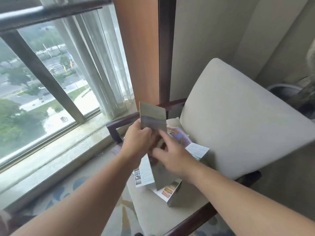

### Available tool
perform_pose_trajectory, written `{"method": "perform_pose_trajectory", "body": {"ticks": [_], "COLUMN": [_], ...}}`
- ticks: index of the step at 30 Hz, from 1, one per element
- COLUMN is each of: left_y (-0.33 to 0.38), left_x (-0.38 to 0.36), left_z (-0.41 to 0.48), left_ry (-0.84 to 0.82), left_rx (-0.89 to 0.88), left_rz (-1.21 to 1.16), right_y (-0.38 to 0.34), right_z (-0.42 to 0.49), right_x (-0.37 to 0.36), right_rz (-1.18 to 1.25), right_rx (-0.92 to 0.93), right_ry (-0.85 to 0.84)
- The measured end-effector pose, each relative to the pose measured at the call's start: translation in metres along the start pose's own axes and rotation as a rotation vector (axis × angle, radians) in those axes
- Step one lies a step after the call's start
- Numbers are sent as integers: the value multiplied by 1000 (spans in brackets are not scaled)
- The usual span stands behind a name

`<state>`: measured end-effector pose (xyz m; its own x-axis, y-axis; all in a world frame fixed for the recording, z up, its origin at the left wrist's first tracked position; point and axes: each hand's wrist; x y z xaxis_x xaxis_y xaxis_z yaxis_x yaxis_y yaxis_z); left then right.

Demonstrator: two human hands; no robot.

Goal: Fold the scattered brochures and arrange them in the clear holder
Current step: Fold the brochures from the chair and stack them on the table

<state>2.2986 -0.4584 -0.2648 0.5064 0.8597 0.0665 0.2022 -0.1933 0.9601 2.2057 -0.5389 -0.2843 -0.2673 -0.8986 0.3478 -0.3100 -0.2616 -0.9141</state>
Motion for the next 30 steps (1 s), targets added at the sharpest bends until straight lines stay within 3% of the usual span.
{"method": "perform_pose_trajectory", "body": {"ticks": [4, 8, 10, 14, 15, 18, 20, 27, 30], "left_y": [9, 16, 18, 21, 22, 29, 33, 37, 37], "left_x": [29, 50, 57, 78, 85, 111, 130, 215, 259], "left_z": [-13, -25, -31, -43, -46, -58, -69, -114, -140], "left_ry": [-60, -108, -44, 282, 278, 78, 15, 241, 197], "left_rx": [-69, -7, -66, -251, -220, 4, 51, -124, -261], "left_rz": [-201, -377, -249, 217, 195, -212, -357, -498, -527], "right_y": [-3, -18, -32, -59, -68, -92, -106, -154, -170], "right_z": [2, 11, 11, 10, 8, 3, -1, -23, -30], "right_x": [18, 17, 12, 0, -4, -20, -36, -114, -149], "right_rz": [137, 369, 400, 385, 395, 425, 434, 257, 427], "right_rx": [-120, -237, -241, -142, -102, -21, 16, 107, 24], "right_ry": [116, 85, 96, 98, 74, -14, -58, 2, -167]}}
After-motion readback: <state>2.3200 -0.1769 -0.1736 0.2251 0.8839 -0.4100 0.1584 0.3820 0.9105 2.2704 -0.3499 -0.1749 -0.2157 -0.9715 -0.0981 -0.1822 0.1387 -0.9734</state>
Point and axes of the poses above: each hand's wrist, its own z-axis towards the middle knuckle, its own x-axis out of the back of the hand, y = z × x, and after that the axes turned 4 degrees about -z, right-handed
